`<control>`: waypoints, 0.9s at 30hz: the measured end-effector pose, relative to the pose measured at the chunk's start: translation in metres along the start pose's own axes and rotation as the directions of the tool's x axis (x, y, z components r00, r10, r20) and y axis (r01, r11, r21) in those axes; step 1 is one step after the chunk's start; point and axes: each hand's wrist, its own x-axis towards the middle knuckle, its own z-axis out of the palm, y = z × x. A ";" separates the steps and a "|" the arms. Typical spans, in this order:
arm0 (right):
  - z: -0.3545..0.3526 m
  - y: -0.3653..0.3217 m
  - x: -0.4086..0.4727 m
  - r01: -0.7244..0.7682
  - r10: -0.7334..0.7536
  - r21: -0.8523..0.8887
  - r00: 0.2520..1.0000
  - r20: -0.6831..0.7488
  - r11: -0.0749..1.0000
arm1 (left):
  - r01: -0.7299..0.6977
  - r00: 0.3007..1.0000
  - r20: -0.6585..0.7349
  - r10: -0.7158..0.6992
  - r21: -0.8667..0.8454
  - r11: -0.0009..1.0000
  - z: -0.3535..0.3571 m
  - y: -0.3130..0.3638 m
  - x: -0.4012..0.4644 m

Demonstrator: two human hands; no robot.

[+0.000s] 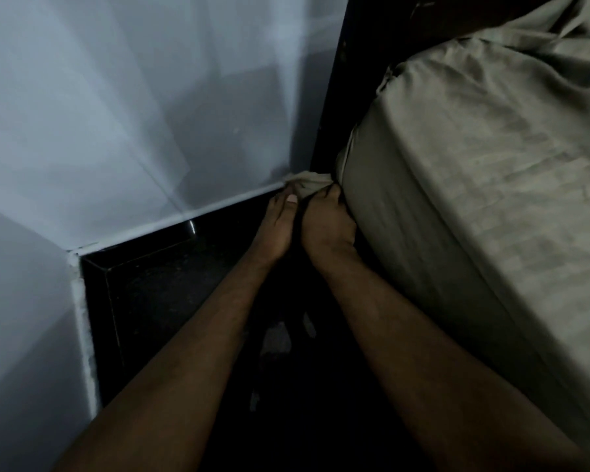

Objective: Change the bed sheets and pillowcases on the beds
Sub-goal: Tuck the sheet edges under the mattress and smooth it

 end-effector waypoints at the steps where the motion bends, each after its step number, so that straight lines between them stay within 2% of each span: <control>1: -0.005 0.004 -0.003 0.019 -0.019 -0.061 1.000 -0.001 0.998 | 0.078 0.996 0.050 -0.070 -0.167 0.983 0.004 0.005 -0.001; 2: -0.007 0.011 -0.006 0.066 -0.068 -0.096 0.997 -0.020 0.993 | 0.129 0.991 0.071 -0.113 -0.286 0.949 0.008 0.009 -0.001; 3: -0.008 0.023 -0.010 0.119 -0.122 -0.177 0.993 -0.005 0.977 | 0.125 0.992 0.055 -0.114 -0.299 0.946 0.010 0.015 -0.002; 4: -0.010 0.030 -0.018 0.201 -0.207 -0.252 0.978 0.001 0.947 | 0.053 0.998 0.029 -0.047 -0.253 0.966 0.011 0.020 -0.002; 6: -0.014 0.040 -0.034 0.335 -0.301 -0.328 0.942 0.151 0.883 | -0.120 0.992 0.030 0.123 -0.087 0.989 0.012 0.025 -0.005; 8: -0.014 0.041 -0.041 0.349 -0.285 -0.315 0.930 0.233 0.882 | -0.226 0.964 0.162 0.209 0.094 0.970 0.014 0.026 0.002; 10: -0.012 0.043 -0.044 0.379 -0.297 -0.345 0.917 0.267 0.859 | -0.180 0.965 0.229 0.131 0.204 0.962 0.013 0.039 0.005; 11: -0.010 0.043 -0.043 0.386 -0.301 -0.375 0.916 0.266 0.843 | -0.180 0.965 0.242 0.105 0.313 0.933 0.013 0.042 0.009; 12: -0.008 0.043 -0.043 0.396 -0.305 -0.408 0.913 0.272 0.823 | -0.230 0.953 0.286 0.101 0.465 0.855 0.014 0.046 0.014; 13: -0.006 0.043 -0.043 0.387 -0.295 -0.418 0.917 0.269 0.822 | -0.318 0.935 0.339 0.108 0.658 0.683 0.015 0.050 0.019; 15: -0.003 0.042 -0.040 0.354 -0.271 -0.389 0.929 0.254 0.850 | -0.429 0.902 0.415 0.118 0.837 0.340 0.017 0.065 0.027; 16: -0.003 0.039 -0.039 0.349 -0.270 -0.389 0.932 0.243 0.853 | -0.440 0.897 0.434 0.088 0.851 0.288 0.015 0.072 0.032; 18: -0.005 0.036 -0.039 0.339 -0.262 -0.381 0.935 0.241 0.860 | -0.471 0.873 0.484 0.054 0.811 0.347 0.002 0.083 0.039; 20: -0.008 0.035 -0.036 0.308 -0.240 -0.344 0.944 0.225 0.887 | -0.534 0.842 0.501 0.198 0.724 0.437 -0.018 0.082 0.037; 21: -0.008 0.033 -0.033 0.280 -0.223 -0.306 0.952 0.207 0.910 | -0.549 0.836 0.471 0.282 0.703 0.452 -0.027 0.079 0.036; 22: -0.005 0.031 -0.029 0.248 -0.204 -0.254 0.961 0.189 0.935 | -0.578 0.814 0.461 0.355 0.704 0.412 -0.032 0.073 0.035; 23: -0.001 0.027 -0.025 0.220 -0.184 -0.236 0.969 0.164 0.946 | -0.620 0.773 0.492 0.400 0.717 0.318 -0.036 0.066 0.033; 26: 0.011 0.014 -0.017 0.132 -0.125 -0.195 0.991 0.051 0.972 | -0.710 0.582 0.686 0.437 0.691 -0.139 -0.040 0.043 0.031; 27: 0.012 0.011 -0.015 0.108 -0.105 -0.187 0.994 0.029 0.976 | -0.694 0.562 0.716 0.415 0.681 -0.236 -0.041 0.039 0.034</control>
